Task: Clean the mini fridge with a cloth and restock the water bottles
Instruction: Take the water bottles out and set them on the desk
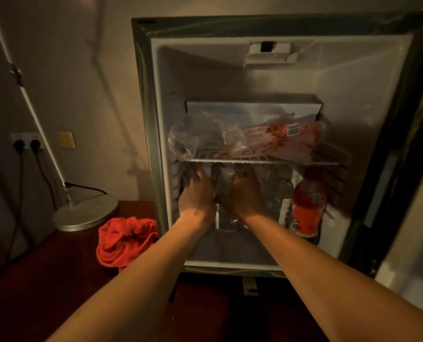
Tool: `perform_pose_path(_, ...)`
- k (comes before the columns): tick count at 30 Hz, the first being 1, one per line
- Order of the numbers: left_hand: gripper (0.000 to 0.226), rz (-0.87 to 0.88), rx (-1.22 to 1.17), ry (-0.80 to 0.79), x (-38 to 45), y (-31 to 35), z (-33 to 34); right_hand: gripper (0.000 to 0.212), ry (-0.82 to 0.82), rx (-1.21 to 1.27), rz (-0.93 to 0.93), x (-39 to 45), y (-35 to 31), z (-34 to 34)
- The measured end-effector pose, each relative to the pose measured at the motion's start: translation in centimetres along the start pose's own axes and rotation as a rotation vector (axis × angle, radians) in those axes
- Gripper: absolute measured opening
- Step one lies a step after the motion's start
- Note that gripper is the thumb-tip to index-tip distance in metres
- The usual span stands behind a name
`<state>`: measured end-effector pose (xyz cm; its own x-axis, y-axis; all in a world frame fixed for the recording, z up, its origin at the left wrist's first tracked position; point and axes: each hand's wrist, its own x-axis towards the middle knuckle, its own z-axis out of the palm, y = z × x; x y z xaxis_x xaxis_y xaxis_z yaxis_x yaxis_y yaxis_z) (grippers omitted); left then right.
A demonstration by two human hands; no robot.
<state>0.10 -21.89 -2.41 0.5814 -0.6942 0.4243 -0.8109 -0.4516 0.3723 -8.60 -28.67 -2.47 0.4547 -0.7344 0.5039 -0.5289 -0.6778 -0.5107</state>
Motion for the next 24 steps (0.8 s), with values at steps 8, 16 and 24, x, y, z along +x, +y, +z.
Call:
perform_pose_path(8,0.069,0.037,0.011,0.048,-1.7,0.0,-0.7,0.052,-0.073,0.196,0.004,-1.5,-0.4,-2.1)
perform_pose_path(16,0.069,0.060,-0.130,0.017,-4.7,-0.4,-3.0,0.036,-0.149,0.205,-0.009,-3.7,-0.8,-4.9)
perform_pose_path(24,0.060,0.070,-0.358,0.136,-10.5,-4.3,-7.1,0.051,-0.016,0.160,-0.147,-9.1,-4.3,-5.5)
